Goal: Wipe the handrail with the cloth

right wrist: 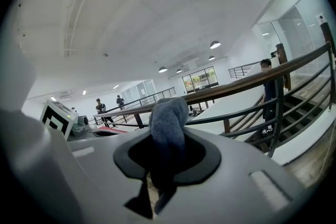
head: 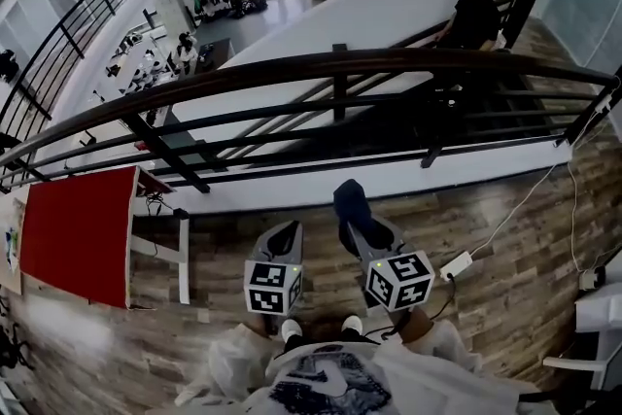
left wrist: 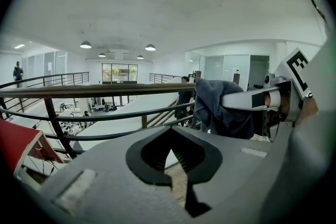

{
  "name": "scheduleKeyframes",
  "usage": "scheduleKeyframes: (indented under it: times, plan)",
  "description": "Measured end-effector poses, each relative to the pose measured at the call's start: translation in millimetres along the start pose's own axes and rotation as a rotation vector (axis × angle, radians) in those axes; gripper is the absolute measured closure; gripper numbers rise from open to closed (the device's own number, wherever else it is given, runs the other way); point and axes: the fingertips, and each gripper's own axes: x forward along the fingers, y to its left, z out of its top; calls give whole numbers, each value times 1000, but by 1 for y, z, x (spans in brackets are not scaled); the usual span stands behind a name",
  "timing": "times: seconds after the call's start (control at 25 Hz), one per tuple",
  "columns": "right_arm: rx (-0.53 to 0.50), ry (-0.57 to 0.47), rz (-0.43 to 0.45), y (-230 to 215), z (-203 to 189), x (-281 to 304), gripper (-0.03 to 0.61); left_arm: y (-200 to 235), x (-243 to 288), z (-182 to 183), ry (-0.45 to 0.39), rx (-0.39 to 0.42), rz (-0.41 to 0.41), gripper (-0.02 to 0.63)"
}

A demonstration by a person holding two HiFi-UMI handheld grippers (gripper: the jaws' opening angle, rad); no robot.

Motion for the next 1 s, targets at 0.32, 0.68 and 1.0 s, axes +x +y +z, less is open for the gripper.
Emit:
scheduleKeyframes:
  times: [0.32, 0.68, 1.0]
  plan:
    - [-24, -14, -3, 43, -1, 7, 499, 18, -23, 2, -21, 5, -33, 611]
    - [-20, -30, 3, 58, 0, 12, 499, 25, -33, 4, -40, 10, -41, 611]
    - [-14, -33, -6, 58, 6, 5, 499, 16, -38, 9, -34, 10, -54, 611]
